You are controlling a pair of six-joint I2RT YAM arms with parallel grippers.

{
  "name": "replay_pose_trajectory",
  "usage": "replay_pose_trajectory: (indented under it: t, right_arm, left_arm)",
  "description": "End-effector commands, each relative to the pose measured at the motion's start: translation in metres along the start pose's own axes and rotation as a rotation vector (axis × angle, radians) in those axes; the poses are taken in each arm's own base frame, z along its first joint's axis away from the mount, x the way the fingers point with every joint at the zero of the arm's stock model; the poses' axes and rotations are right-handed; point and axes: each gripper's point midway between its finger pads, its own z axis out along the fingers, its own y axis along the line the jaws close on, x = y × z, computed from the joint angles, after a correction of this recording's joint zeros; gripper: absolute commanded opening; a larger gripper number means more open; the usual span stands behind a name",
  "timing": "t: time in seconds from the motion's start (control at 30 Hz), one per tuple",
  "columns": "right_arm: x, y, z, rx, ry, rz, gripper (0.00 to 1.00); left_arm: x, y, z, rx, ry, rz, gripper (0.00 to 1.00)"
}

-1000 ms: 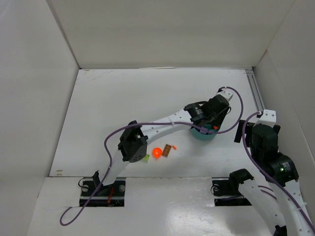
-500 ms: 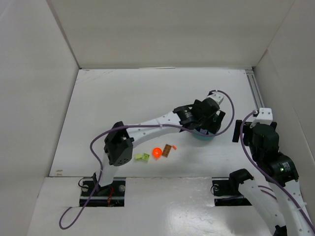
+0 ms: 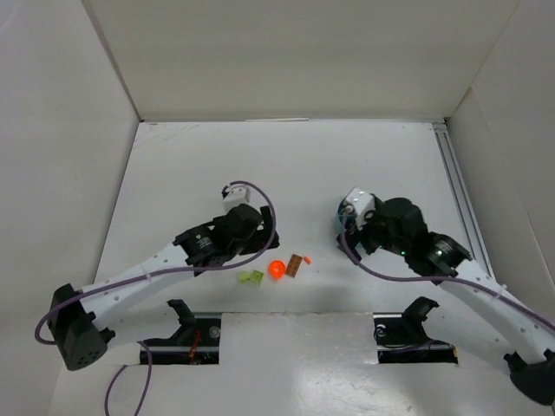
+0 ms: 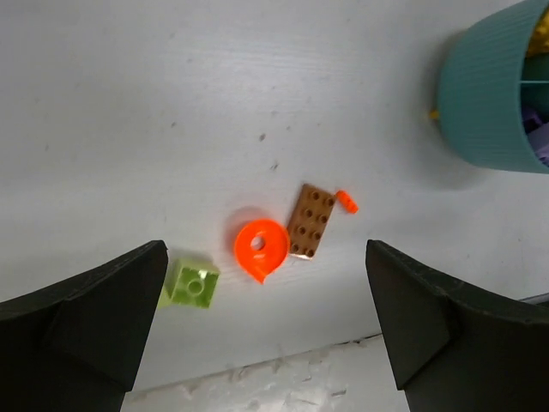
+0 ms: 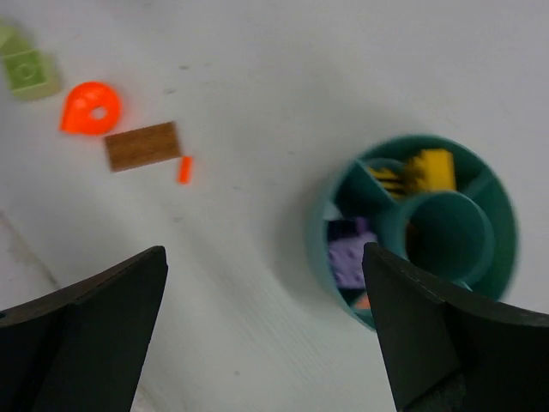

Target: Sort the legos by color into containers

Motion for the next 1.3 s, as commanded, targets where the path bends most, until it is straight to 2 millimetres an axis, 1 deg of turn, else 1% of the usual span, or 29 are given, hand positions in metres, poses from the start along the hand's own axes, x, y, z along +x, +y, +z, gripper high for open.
replay_pose_trajectory:
  t: [0.0,0.03,0.07,0.1,0.13,0.17,0.2,0.27,0.3,0.33,0.37,0.4,0.43,0.5,0.53,0.57,0.6,0.63,0.7,0.73,0.77,0.83,0.9,0.97,1.0,1.03,1.1,1.13,1.27]
  right_arm:
    - [-0.041,0.05,0.022,-0.15,-0.124,-0.139,1.0]
    - [-0.042,0.08,0.026,-0.217,-0.116,-0.195,1.0]
    - [-0.038,0.093,0.042,-0.227,-0.057,-0.19,1.0]
    - [-0.036,0.102,0.051,-0.236,-0.032,-0.209,1.0]
    - [-0.037,0.114,0.06,-0.272,-0.02,-0.221,0.92]
    - [-0.024,0.126,0.079,-0.299,0.049,-0.238,0.87]
    - [-0.029,0.13,0.087,-0.308,0.051,-0.238,0.8]
    - [-0.029,0.132,0.104,-0.28,0.073,-0.196,0.66]
    - [-0.026,0.136,0.114,-0.28,0.096,-0.176,0.62]
    - [-0.027,0.14,0.118,-0.291,0.097,-0.166,0.59]
    - [-0.031,0.139,0.125,-0.299,0.087,-0.155,0.59]
    - [-0.026,0.14,0.135,-0.309,0.111,-0.148,0.61]
    - [-0.031,0.145,0.138,-0.328,0.108,-0.137,0.61]
    - [-0.03,0.158,0.145,-0.406,0.123,-0.126,0.61]
    - [-0.029,0.166,0.155,-0.438,0.133,-0.133,0.61]
    - [-0.027,0.176,0.156,-0.495,0.14,-0.128,0.61]
    - [-0.026,0.18,0.16,-0.515,0.142,-0.126,0.61]
    - [-0.02,0.187,0.164,-0.544,0.164,-0.123,0.59]
    - [-0.011,0.192,0.167,-0.574,0.189,-0.119,0.55]
    - [-0.008,0.191,0.169,-0.578,0.197,-0.112,0.55]
    - [-0.002,0.194,0.171,-0.597,0.212,-0.117,0.54]
    - [0.004,0.194,0.171,-0.619,0.233,-0.104,0.54]
    - [0.015,0.189,0.177,-0.62,0.267,-0.096,0.54]
    - [0.015,0.185,0.178,-0.612,0.267,-0.089,0.52]
    - [0.023,0.187,0.178,-0.622,0.286,-0.085,0.52]
    - [0.023,0.183,0.179,-0.615,0.286,-0.079,0.51]
    - [0.03,0.184,0.185,-0.616,0.3,-0.077,0.5]
    - [0.035,0.184,0.184,-0.616,0.311,-0.076,0.5]
    - [0.042,0.187,0.187,-0.629,0.313,-0.074,0.47]
  left_arm:
    - [0.013,0.036,-0.014,-0.091,-0.007,-0.195,1.0]
    - [0.023,0.046,-0.014,-0.112,0.003,-0.241,1.0]
    - [0.025,0.051,-0.022,-0.103,-0.003,-0.272,1.0]
    - [0.027,0.053,-0.023,-0.099,-0.008,-0.299,1.0]
    - [0.029,0.054,-0.025,-0.088,-0.004,-0.314,1.0]
    - [0.032,0.058,-0.026,-0.08,-0.004,-0.349,1.0]
    - [0.035,0.057,-0.027,-0.071,0.006,-0.36,1.0]
    - [0.042,0.062,-0.026,-0.081,0.022,-0.363,1.0]
    - [0.041,0.063,-0.029,-0.077,0.019,-0.377,1.0]
    - [0.044,0.063,-0.029,-0.071,0.028,-0.378,1.0]
    - [0.046,0.062,-0.029,-0.066,0.038,-0.378,1.0]
    - [0.049,0.065,-0.028,-0.075,0.043,-0.375,1.0]
    - [0.051,0.065,-0.028,-0.07,0.051,-0.363,1.0]
    - [0.051,0.065,-0.028,-0.07,0.052,-0.351,1.0]
    - [0.051,0.065,-0.028,-0.07,0.052,-0.351,1.0]
    - [0.051,0.065,-0.028,-0.07,0.052,-0.34,1.0]
    - [0.051,0.066,-0.028,-0.069,0.053,-0.331,1.0]
    - [0.049,0.064,-0.028,-0.061,0.047,-0.334,1.0]
    - [0.05,0.064,-0.028,-0.06,0.048,-0.323,1.0]
    - [0.05,0.064,-0.028,-0.06,0.048,-0.323,1.0]
    - [0.05,0.065,-0.028,-0.06,0.048,-0.314,1.0]
    - [0.048,0.064,-0.029,-0.053,0.043,-0.317,1.0]
    - [0.047,0.062,-0.029,-0.044,0.038,-0.311,1.0]
    - [0.046,0.061,-0.03,-0.036,0.034,-0.314,1.0]
    - [0.046,0.061,-0.03,-0.036,0.034,-0.314,1.0]
    - [0.046,0.061,-0.03,-0.036,0.034,-0.314,1.0]
    - [0.046,0.061,-0.03,-0.036,0.034,-0.314,1.0]
    - [0.046,0.061,-0.03,-0.036,0.034,-0.314,1.0]
    - [0.048,0.064,-0.029,-0.051,0.043,-0.308,0.99]
